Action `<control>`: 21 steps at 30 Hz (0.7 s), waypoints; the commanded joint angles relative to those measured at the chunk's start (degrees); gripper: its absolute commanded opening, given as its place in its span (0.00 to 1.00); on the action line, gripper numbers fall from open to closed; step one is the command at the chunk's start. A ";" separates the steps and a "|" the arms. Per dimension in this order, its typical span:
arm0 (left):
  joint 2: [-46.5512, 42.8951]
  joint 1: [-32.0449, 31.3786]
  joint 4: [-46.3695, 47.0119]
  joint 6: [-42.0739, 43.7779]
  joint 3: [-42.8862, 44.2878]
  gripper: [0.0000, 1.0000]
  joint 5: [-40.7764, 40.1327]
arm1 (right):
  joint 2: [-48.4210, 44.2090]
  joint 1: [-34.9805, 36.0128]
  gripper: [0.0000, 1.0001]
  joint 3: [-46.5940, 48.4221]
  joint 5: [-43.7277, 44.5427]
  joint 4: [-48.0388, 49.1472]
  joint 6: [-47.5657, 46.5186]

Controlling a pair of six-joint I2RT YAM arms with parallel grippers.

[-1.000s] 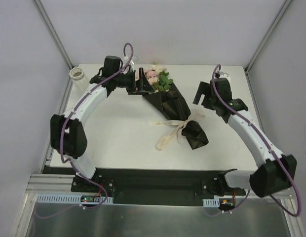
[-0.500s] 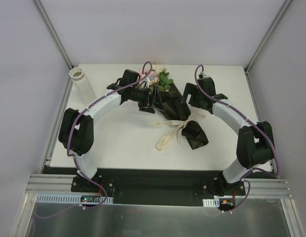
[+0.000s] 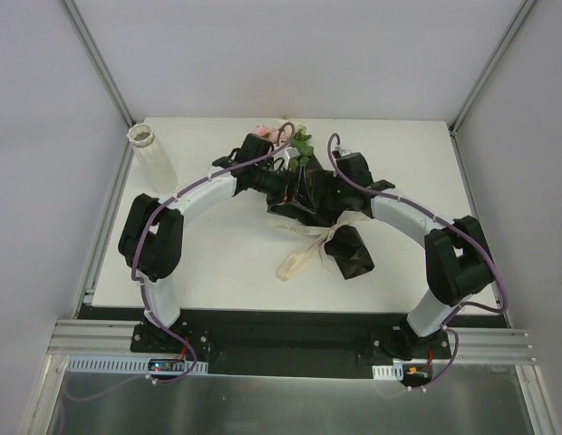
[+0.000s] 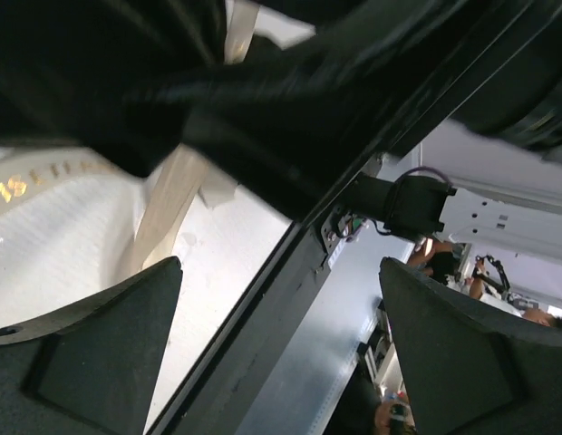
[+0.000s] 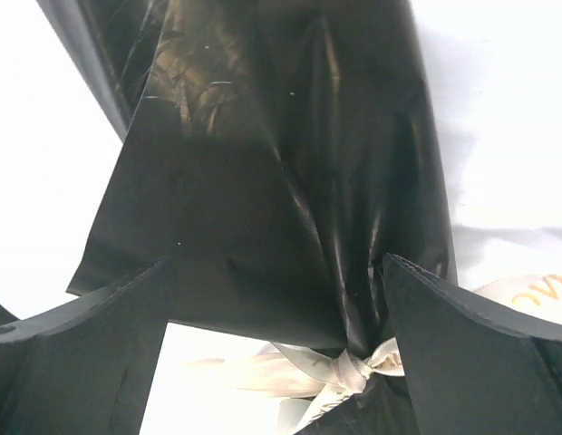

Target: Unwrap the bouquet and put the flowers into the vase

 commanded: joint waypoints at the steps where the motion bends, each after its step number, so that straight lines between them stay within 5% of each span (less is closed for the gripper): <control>1: -2.19 -0.08 1.79 -0.91 4.44 0.90 0.26 | -2.70 2.72 0.97 2.74 2.30 -0.83 -3.65; 5: -1.23 -0.08 1.70 1.55 2.51 0.84 -0.36 | -10.86 8.59 0.96 6.08 26.34 -14.97 -9.19; 9: -2.19 -0.08 1.70 2.26 1.54 0.70 1.90 | -18.17 9.84 0.96 2.58 22.46 -15.44 -2.02; 13: -6.67 -0.08 1.79 2.34 0.32 0.63 2.36 | -27.56 11.06 0.99 -7.88 14.82 -5.09 5.19; 15: -9.47 -0.17 1.79 2.43 -1.01 0.62 0.88 | -28.64 13.08 0.86 -9.82 14.89 -5.42 6.52; 17: -10.63 -0.26 3.88 -0.45 -3.03 0.45 1.21 | -28.73 16.77 0.74 -12.54 16.82 -6.04 7.40; 21: -13.00 -0.87 21.37 -13.98 -10.84 0.41 8.86 | -26.01 22.31 0.58 -15.36 22.43 -4.98 14.24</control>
